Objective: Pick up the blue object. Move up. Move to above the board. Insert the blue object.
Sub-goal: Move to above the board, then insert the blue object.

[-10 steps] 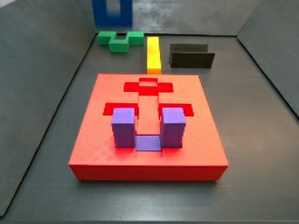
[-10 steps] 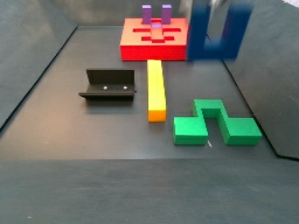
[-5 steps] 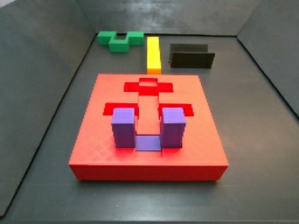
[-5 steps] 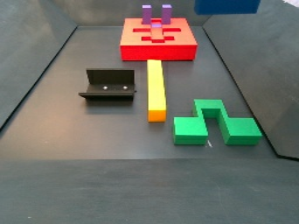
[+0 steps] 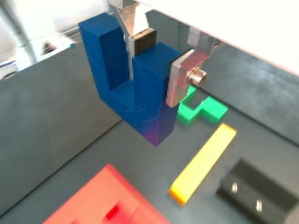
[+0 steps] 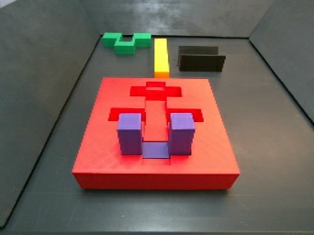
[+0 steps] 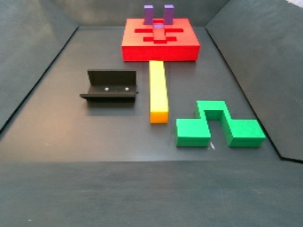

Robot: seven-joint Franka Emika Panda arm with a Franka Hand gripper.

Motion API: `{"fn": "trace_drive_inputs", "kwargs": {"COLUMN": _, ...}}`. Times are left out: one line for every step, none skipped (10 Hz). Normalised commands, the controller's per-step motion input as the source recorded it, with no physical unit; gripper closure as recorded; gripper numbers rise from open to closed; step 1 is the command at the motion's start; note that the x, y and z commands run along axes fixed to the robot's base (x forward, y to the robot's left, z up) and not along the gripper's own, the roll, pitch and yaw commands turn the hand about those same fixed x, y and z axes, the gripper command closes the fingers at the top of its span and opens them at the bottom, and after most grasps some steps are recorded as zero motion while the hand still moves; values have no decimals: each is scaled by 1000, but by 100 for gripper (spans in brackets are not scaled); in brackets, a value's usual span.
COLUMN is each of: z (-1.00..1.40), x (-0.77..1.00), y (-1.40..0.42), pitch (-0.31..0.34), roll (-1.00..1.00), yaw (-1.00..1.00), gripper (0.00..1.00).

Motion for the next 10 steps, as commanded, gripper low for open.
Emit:
{"fn": "trace_drive_inputs", "kwargs": {"z": 219, "x": 389, "y": -1400, "pitch": 160, "roll": -16, "yaw": 9, "gripper": 100}}
{"fn": "trace_drive_inputs", "kwargs": {"z": 227, "x": 407, "y": -1400, "pitch": 151, "roll": 1, "yaw": 9, "gripper": 100}}
{"fn": "trace_drive_inputs", "kwargs": {"z": 144, "x": 277, "y": -835, "pitch": 148, "roll": 31, "yaw": 9, "gripper": 100}}
{"fn": "trace_drive_inputs", "kwargs": {"z": 102, "x": 220, "y": -580, "pitch": 145, "roll": 37, "yaw": 8, "gripper": 100}}
{"fn": "trace_drive_inputs", "kwargs": {"z": 52, "x": 117, "y": -227, "pitch": 103, "roll": 40, "yaw": 9, "gripper": 100}}
{"fn": "trace_drive_inputs", "kwargs": {"z": 0, "x": -26, "y": 0, "pitch": 0, "roll": 0, "yaw": 0, "gripper": 100}}
{"fn": "trace_drive_inputs", "kwargs": {"z": -34, "x": -74, "y": 0, "pitch": 0, "roll": 26, "yaw": -3, "gripper": 100}}
{"fn": "trace_drive_inputs", "kwargs": {"z": -89, "x": 374, "y": 123, "pitch": 20, "roll": 37, "yaw": 0, "gripper": 100}}
{"fn": "trace_drive_inputs", "kwargs": {"z": 0, "x": 960, "y": 414, "pitch": 39, "roll": 0, "yaw": 0, "gripper": 100}}
{"fn": "trace_drive_inputs", "kwargs": {"z": 0, "x": 1000, "y": 377, "pitch": 0, "roll": 0, "yaw": 0, "gripper": 100}}
